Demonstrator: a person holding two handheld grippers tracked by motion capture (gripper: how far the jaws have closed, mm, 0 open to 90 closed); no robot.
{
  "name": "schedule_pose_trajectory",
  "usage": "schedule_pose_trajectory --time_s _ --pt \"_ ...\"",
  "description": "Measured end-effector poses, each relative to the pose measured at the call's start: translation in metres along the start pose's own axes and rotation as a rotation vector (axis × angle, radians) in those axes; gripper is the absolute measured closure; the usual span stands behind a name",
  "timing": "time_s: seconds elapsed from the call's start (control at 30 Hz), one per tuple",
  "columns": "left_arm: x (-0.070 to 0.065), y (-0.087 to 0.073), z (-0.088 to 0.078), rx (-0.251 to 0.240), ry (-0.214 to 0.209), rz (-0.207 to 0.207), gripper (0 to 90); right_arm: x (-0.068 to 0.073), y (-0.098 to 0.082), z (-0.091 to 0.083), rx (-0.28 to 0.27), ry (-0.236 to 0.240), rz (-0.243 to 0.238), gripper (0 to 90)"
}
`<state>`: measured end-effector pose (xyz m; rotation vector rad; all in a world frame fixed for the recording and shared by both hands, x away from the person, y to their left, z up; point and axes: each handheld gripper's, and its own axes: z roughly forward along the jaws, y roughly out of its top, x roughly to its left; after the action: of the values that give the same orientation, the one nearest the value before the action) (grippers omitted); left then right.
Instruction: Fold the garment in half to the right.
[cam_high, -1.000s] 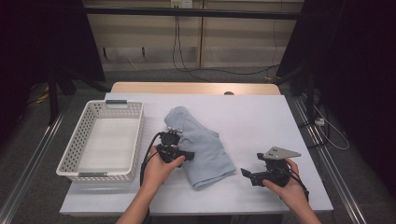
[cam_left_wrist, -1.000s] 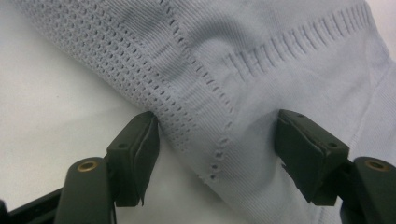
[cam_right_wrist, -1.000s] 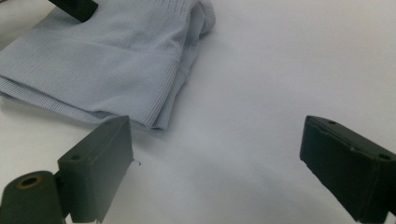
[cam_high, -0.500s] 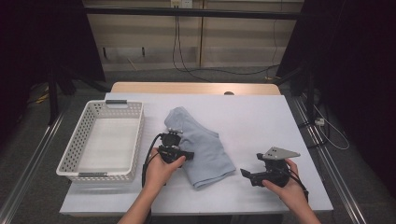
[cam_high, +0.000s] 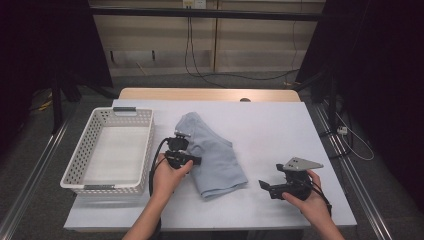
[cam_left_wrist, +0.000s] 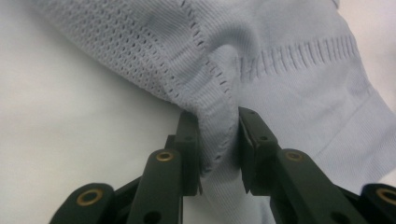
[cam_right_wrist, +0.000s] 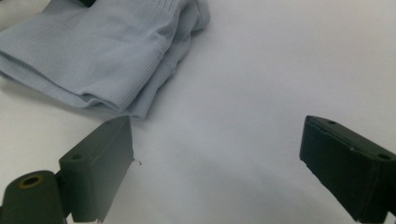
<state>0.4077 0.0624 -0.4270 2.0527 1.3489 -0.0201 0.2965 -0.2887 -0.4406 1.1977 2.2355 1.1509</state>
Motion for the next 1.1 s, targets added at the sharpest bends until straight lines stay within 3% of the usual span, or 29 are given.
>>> schedule_pose_trajectory --time_s 0.2,0.3,0.43,0.5,0.53,0.57,0.8,1.1 --pt "0.014 0.01 0.002 -0.022 0.012 -0.034 72.4 -0.002 0.0 -0.002 -0.003 -0.006 0.01 9.6" --pt "0.014 0.009 0.003 -0.028 0.017 -0.024 69.4 -0.003 0.0 -0.002 -0.005 -0.009 0.009 9.6" --pt "0.011 0.005 0.001 -0.058 0.036 -0.009 53.4 -0.002 0.0 -0.001 -0.001 -0.006 0.006 9.6" --pt "0.01 0.003 0.001 -0.063 0.052 -0.018 38.0 -0.001 0.0 0.0 0.001 -0.005 0.001 9.6" --pt "0.009 0.001 0.0 -0.058 0.057 -0.008 34.7 -0.001 0.0 0.0 0.003 -0.009 -0.007 9.6" --pt "0.009 0.0 -0.001 -0.06 0.055 -0.005 36.9 0.0 0.0 0.0 0.005 -0.014 -0.011 9.6" --pt "0.009 -0.007 -0.005 -0.07 0.052 -0.037 26.2 0.001 0.0 0.0 0.002 -0.008 -0.009 9.6" --pt "0.003 -0.008 0.012 -0.055 0.053 -0.024 24.0 0.001 0.001 0.0 -0.003 -0.004 -0.008 9.6"
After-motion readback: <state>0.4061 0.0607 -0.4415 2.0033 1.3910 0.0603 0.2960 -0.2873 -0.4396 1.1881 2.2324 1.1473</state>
